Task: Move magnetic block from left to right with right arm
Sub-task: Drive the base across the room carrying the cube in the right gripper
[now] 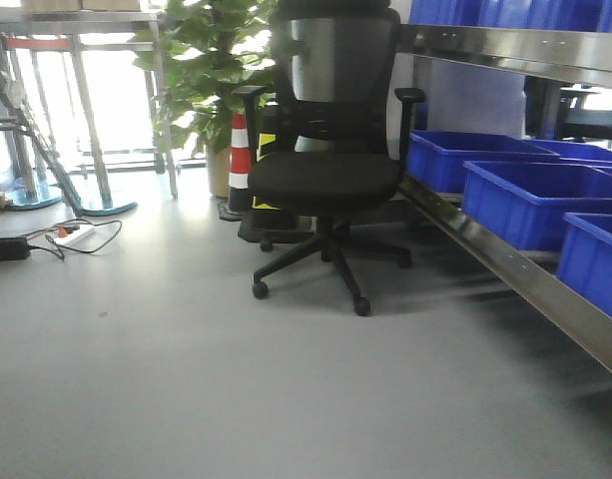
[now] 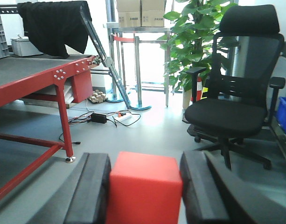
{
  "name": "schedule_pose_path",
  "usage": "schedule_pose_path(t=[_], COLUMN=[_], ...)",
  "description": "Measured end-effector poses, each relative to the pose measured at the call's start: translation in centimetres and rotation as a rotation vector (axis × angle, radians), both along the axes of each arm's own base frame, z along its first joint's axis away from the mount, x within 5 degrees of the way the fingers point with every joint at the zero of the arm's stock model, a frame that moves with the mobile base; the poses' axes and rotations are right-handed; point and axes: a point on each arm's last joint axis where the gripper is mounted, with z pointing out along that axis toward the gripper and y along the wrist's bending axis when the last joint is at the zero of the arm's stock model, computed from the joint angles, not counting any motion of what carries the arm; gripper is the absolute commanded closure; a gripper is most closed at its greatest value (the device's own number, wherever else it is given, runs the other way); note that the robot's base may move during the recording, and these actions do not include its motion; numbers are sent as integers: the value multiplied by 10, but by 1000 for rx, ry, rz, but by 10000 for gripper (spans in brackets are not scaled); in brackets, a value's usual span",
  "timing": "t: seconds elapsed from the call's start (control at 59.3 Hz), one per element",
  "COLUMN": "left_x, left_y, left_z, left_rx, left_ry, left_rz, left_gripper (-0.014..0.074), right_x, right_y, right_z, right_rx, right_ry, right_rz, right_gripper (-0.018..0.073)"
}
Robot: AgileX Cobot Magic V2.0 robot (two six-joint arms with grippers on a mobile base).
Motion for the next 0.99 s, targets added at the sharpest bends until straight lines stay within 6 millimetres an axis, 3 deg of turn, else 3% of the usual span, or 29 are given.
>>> schedule_pose_path(t=[0.995], left_x=[0], left_y=[0], left_z=[0], left_rx=[0], left_ry=[0], left_rz=[0], left_gripper=[713], right_x=[0], right_y=[0], right_z=[0], right_rx=[-1], right_ry=[1], right_rz=[0], right_gripper=[435])
